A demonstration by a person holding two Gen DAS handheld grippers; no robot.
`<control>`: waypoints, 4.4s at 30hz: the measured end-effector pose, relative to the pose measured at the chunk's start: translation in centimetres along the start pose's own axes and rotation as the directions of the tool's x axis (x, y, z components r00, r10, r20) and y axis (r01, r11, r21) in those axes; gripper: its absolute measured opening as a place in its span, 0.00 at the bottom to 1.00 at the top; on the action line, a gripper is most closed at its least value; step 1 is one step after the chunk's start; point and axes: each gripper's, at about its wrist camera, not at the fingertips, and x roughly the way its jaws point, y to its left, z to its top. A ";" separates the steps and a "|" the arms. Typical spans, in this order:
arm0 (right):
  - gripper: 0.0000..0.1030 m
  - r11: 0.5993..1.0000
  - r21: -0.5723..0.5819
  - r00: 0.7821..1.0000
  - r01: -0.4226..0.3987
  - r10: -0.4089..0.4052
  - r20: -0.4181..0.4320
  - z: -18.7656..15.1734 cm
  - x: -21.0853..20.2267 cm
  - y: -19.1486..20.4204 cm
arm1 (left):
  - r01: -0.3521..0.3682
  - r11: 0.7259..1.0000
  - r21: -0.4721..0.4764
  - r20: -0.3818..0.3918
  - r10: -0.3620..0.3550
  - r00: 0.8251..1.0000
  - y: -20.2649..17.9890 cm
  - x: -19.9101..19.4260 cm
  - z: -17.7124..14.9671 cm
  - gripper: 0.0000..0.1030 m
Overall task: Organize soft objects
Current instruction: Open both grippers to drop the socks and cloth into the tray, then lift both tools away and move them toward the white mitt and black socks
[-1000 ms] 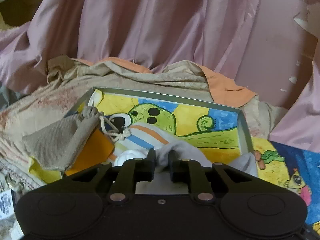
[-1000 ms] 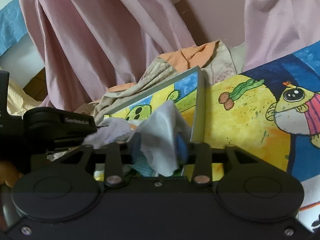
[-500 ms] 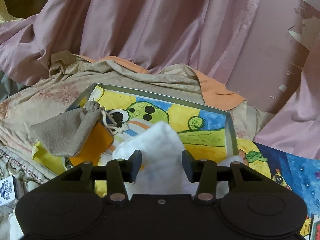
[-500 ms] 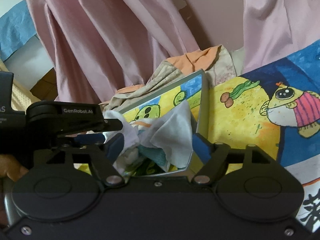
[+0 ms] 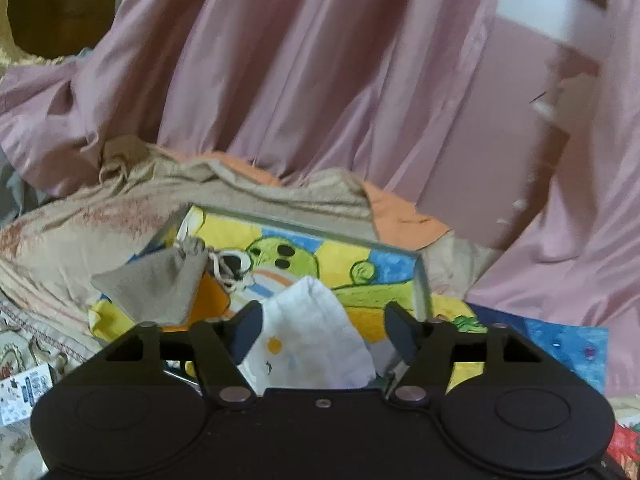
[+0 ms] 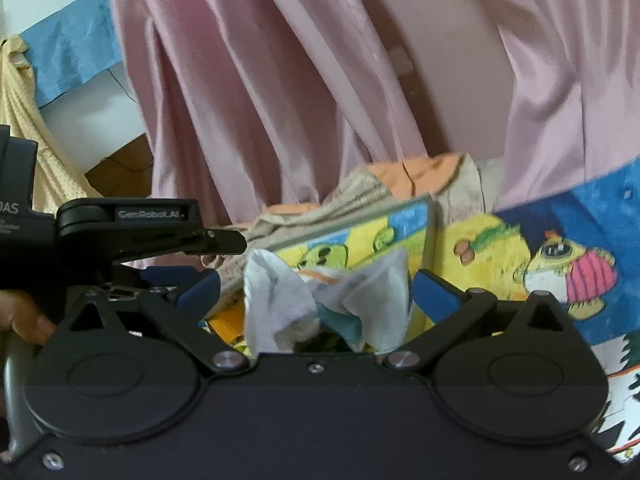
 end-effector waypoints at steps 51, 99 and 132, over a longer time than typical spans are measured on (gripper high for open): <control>1.00 0.956 -0.292 0.990 -0.038 0.076 0.120 -7.4 -10.4 19.7 | 0.100 0.974 0.205 0.287 -0.158 0.945 19.7 -20.2 -15.4 0.99; 1.00 0.938 -0.319 0.960 -0.137 0.046 -0.276 -17.9 -2.1 21.7 | 0.065 0.963 -0.263 -0.202 -0.121 0.972 28.8 -6.7 -15.8 0.99; 1.00 0.892 -0.449 0.905 0.046 -0.228 -0.360 -13.1 9.6 23.8 | 0.100 0.975 -0.200 -0.275 -0.154 0.949 28.7 -2.2 -14.5 0.85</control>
